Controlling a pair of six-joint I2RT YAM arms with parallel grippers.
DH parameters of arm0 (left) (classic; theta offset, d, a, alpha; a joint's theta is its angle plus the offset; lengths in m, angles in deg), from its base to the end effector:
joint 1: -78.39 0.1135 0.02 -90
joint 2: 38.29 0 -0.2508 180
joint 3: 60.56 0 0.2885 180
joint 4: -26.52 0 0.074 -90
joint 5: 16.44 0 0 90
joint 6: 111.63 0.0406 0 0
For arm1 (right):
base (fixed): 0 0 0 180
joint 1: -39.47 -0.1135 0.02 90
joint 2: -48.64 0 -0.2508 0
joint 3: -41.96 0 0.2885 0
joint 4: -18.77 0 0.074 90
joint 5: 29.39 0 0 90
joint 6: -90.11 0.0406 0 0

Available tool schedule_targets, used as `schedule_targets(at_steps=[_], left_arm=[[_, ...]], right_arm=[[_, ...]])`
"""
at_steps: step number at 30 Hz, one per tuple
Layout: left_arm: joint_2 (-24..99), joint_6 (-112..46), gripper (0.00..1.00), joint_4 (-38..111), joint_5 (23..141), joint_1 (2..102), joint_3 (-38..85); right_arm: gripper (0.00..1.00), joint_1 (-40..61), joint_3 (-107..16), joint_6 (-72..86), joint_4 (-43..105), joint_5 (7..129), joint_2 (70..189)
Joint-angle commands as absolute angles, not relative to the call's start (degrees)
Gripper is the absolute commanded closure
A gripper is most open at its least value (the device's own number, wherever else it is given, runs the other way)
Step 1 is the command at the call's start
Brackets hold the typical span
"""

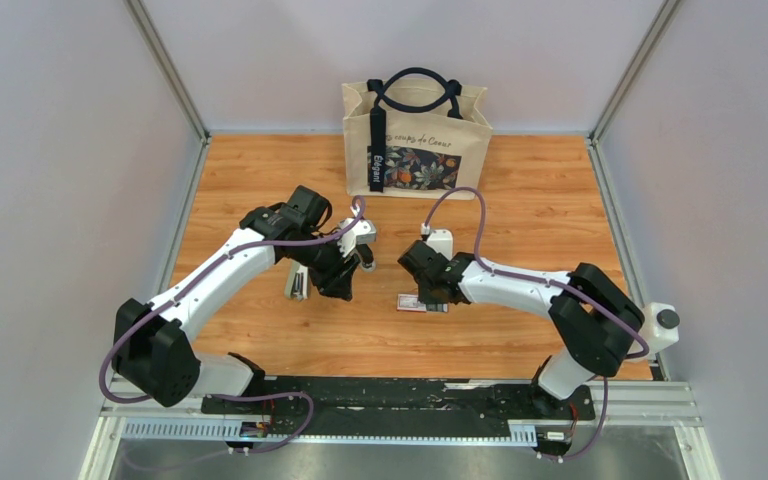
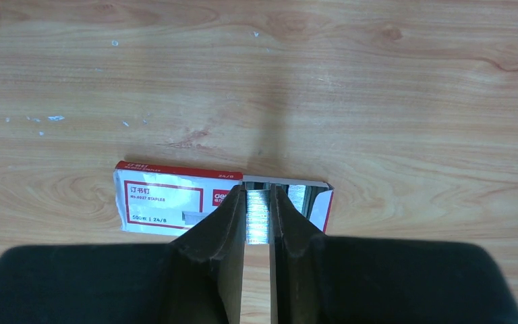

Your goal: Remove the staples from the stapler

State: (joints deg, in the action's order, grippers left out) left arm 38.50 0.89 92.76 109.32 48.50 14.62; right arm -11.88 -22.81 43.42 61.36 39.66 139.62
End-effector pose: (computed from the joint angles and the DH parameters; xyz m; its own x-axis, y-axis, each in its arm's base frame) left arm 0.2408 -0.1658 0.2505 -0.5137 0.6538 -0.5556 0.8576 0.3717 -0.3556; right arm 0.2134 0.2437 0.1325 -0.8686 -0.0605 -0.4918 -0.0725 0.9974 0.0055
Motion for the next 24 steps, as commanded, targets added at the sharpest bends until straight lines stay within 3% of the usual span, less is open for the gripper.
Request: schedule_targets(at_steps=[1, 20, 24], left_arm=[[38.1, 2.7, 0.5, 92.9, 110.9, 48.5, 16.0], [38.3, 2.8, 0.5, 93.4, 111.0, 48.5, 16.6], [38.4, 2.9, 0.5, 93.5, 111.2, 48.5, 16.7]], right_arm=[[0.89, -12.2, -23.5, 44.3, 60.0, 38.5, 140.7], [0.89, -12.3, -22.9, 45.1, 59.9, 39.0, 140.4], [0.83, -12.3, -23.1, 45.2, 59.9, 39.3, 140.8]])
